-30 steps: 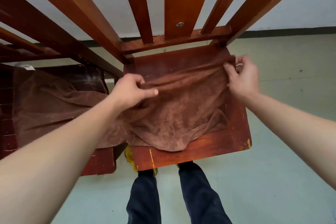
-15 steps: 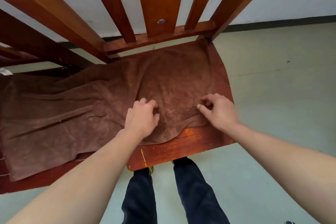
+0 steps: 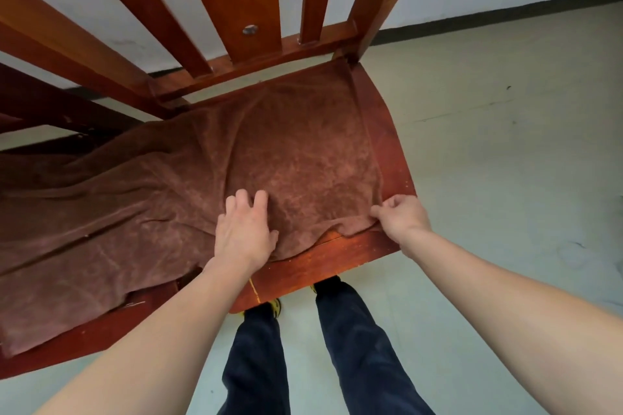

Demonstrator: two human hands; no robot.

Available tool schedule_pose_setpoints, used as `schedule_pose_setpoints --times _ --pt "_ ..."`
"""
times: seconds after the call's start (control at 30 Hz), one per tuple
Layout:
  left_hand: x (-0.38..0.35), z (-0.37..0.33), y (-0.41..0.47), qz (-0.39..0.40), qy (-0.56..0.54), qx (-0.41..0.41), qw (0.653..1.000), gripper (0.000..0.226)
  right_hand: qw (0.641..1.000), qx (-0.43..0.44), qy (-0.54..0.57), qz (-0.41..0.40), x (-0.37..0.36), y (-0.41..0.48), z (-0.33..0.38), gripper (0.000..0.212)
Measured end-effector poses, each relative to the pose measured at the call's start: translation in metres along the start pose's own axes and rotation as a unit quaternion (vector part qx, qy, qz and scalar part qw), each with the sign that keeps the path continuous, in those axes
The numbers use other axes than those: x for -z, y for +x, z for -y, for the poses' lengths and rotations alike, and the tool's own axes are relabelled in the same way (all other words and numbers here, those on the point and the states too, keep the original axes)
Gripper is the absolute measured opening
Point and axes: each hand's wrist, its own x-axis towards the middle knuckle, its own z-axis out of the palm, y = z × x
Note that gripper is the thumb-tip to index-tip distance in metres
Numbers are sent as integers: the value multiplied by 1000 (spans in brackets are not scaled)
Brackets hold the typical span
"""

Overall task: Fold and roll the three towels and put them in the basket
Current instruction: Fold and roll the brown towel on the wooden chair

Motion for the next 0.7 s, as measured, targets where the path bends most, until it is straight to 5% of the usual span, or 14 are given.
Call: schedule_pose_setpoints --times 0.17,0.3,0.4,0.47,0.53,0.63,0.7 --pt "-4 6 -11 -27 -31 -32 999 54 991 27 -104 -79 21 1 -2 24" --pt "-1 28 -32 -152 -235 109 954 22 959 199 -167 -117 10 -21 14 28" --pt "-8 61 -50 -153 -387 356 837 5 920 346 -173 -59 -18 -51 39 21" --pt "-14 93 -64 -83 -494 504 704 17 891 409 -193 34 -46 -75 53 20" --pt "-20 118 -75 -11 -577 563 591 36 840 453 -283 101 -72 -93 59 30" --pt "-33 149 -83 21 -633 560 534 43 734 488 -462 105 -101 -104 50 43" --pt "-36 163 -78 0 -669 540 512 27 732 484 -472 85 -106 -105 45 27"
